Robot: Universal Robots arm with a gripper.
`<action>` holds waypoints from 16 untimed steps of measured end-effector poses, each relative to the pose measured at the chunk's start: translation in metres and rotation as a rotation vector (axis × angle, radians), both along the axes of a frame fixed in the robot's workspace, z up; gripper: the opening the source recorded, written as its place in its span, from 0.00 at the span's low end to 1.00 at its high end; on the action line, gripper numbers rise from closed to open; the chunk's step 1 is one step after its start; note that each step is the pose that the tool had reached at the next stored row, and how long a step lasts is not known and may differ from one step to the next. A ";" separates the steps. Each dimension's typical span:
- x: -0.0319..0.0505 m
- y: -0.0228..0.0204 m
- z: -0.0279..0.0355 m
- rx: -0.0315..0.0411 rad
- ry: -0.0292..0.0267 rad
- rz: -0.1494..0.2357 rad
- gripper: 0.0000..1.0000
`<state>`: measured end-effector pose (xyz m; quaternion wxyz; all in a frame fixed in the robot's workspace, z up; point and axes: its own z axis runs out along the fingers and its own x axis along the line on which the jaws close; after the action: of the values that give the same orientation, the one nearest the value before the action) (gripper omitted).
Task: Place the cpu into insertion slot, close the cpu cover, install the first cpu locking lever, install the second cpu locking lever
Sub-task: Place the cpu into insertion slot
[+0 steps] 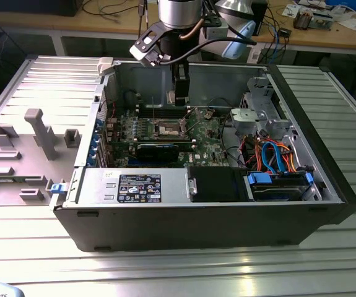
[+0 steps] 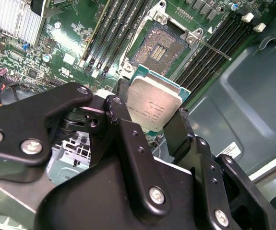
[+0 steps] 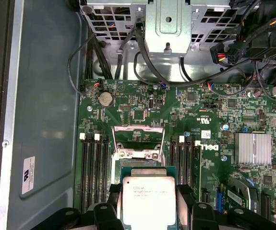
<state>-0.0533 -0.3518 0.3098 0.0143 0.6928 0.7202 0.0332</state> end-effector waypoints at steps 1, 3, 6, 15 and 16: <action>-0.0007 0.0001 -0.0010 0.0006 -0.0014 0.000 0.54; -0.0029 0.0001 -0.0038 0.0000 -0.0021 0.004 0.54; -0.0054 0.0005 -0.0106 0.0001 -0.0022 0.013 0.54; -0.0057 0.0021 -0.0308 -0.0007 -0.0022 0.006 0.54; -0.0058 0.0022 -0.0344 -0.0005 -0.0022 0.006 0.54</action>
<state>-0.0591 -0.3496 0.2754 0.0152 0.6907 0.7222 0.0339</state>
